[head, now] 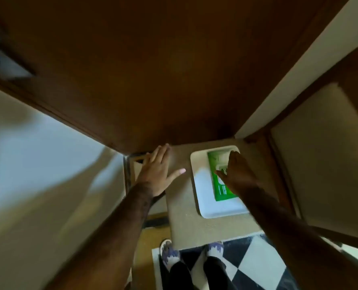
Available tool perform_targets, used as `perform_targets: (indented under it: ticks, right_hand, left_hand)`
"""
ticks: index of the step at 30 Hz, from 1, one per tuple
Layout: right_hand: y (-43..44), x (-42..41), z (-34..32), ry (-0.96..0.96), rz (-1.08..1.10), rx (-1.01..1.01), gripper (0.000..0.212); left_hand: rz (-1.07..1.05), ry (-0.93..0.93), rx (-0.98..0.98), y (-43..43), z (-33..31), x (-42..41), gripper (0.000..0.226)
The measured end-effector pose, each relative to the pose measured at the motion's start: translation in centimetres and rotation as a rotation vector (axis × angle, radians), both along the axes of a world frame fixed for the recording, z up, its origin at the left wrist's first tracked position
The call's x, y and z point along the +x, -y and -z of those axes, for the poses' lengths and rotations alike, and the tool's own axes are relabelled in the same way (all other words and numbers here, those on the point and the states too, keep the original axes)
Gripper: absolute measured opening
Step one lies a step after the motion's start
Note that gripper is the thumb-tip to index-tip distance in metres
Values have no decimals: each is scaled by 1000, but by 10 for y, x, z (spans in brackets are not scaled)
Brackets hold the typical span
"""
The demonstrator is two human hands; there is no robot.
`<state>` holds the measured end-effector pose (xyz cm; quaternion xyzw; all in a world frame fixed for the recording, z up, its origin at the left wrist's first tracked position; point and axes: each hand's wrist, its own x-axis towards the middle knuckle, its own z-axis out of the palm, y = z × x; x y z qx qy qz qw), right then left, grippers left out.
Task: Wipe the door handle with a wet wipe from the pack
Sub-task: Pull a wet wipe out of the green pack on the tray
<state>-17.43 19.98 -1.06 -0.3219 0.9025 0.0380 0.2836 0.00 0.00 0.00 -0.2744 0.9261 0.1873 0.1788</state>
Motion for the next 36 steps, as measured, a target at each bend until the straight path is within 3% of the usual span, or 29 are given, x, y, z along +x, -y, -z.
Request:
perform_targets:
  ticks: [6,9,15,20,24,30,33,36]
  right_hand:
    - [-9,7,99,-21,108,56,82]
    - [-7,7,125,-140,71,39,68]
    - [9,6,145,-223,-63,142,35]
    - [11,6,162,-245,-172,158,63]
    - [12,3,144,-224,-138,265,34]
    - [-13,-16,130,-110,142,-271,37]
    - [-37,-36,118,195,430,-466,29]
    - [-62,-46,113,365,814,-631,19]
  left_hand:
    - [-47,66,84,-44,133,2,108]
    - [-55,15,38,-64,186,5,97]
    - [-116,-26,-117,-92,231,10,78]
    - [-84,-37,-188,-93,240,12,78]
    - [-73,-31,-211,-92,241,13,77]
    - [-121,-35,-53,-84,220,5,78]
    - [-227,-269,37,-80,193,-6,65]
    - [-134,-539,-3,-94,173,-32,46]
